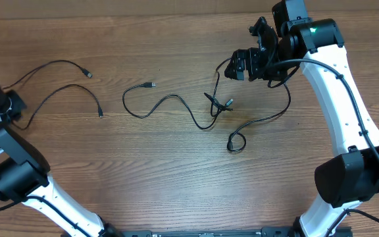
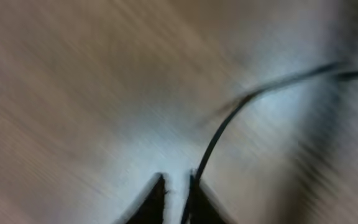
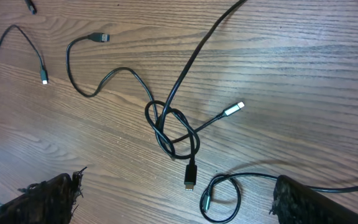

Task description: Untangle cables

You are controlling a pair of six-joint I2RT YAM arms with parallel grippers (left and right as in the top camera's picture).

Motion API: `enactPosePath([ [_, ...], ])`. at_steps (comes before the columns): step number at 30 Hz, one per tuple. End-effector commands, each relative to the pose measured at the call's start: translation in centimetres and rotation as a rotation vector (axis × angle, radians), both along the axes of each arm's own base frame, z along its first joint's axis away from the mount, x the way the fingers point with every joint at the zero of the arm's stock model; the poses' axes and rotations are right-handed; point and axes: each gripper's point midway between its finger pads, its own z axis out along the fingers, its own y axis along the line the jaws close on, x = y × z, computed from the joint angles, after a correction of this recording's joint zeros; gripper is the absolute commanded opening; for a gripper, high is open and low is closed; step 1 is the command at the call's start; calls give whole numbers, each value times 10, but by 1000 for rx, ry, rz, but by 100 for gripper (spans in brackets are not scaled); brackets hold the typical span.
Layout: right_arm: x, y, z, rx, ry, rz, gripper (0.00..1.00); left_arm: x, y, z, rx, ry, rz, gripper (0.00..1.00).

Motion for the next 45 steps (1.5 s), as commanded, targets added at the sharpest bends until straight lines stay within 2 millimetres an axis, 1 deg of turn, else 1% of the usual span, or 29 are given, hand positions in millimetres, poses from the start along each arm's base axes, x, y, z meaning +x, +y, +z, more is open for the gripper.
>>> enactPosePath([
  [1,-1,0,7,6,-25,11,100,34,2,17,63,-103,-49,4],
  [3,-1,0,7,6,-23,11,100,58,8,36,122,-186,-67,4],
  [6,-3,0,7,4,-15,11,100,99,13,79,214,-343,-81,4],
  [9,-5,0,6,3,-8,11,100,137,11,131,291,-518,-76,4],
  [11,-5,-1,6,2,-5,11,100,155,6,162,328,-613,-78,4],
  [12,-6,-1,6,2,-3,11,100,165,3,181,354,-668,-89,4],
  [15,-6,-1,5,2,-1,11,100,184,-6,224,408,-790,-112,4],
  [17,-7,-1,5,1,1,11,100,191,-11,241,415,-852,-96,4],
  [19,-7,-1,5,1,1,11,100,195,-14,249,389,-906,-74,4],
  [20,-7,-1,5,1,1,11,100,197,-16,249,373,-916,-87,5],
  [22,-7,-1,5,1,1,11,100,201,-19,243,344,-915,-106,4],
  [24,-7,-1,5,1,3,11,100,200,-16,226,334,-869,-113,4],
  [25,-7,-1,4,0,5,11,100,199,-10,202,326,-801,-126,5],
  [27,-8,-1,2,-1,12,11,100,192,0,176,319,-724,-106,5],
  [29,-10,-1,-2,-3,24,11,100,177,15,147,323,-620,-60,5],
  [32,-13,-2,-9,-7,43,11,100,156,35,113,345,-488,0,12],
  [35,-14,-2,-15,-9,54,11,100,136,41,80,289,-387,16,17],
  [36,-14,-2,-15,-9,54,11,100,131,43,72,274,-360,23,28],
  [37,-14,-2,-16,-8,52,11,100,126,44,64,259,-337,28,47],
  [38,-14,-2,-16,-8,52,11,100,122,45,60,248,-323,31,77],
  [39,-13,-2,-15,-7,48,11,100,117,45,56,237,-303,35,100],
  [40,-12,-2,-15,-6,44,11,100,115,45,55,233,-294,37,100],
  [42,-10,-1,-15,-4,37,11,100,113,45,60,234,-296,39,100],
  [45,-10,0,-14,6,35,15,100,118,39,104,260,-376,26,100],
])
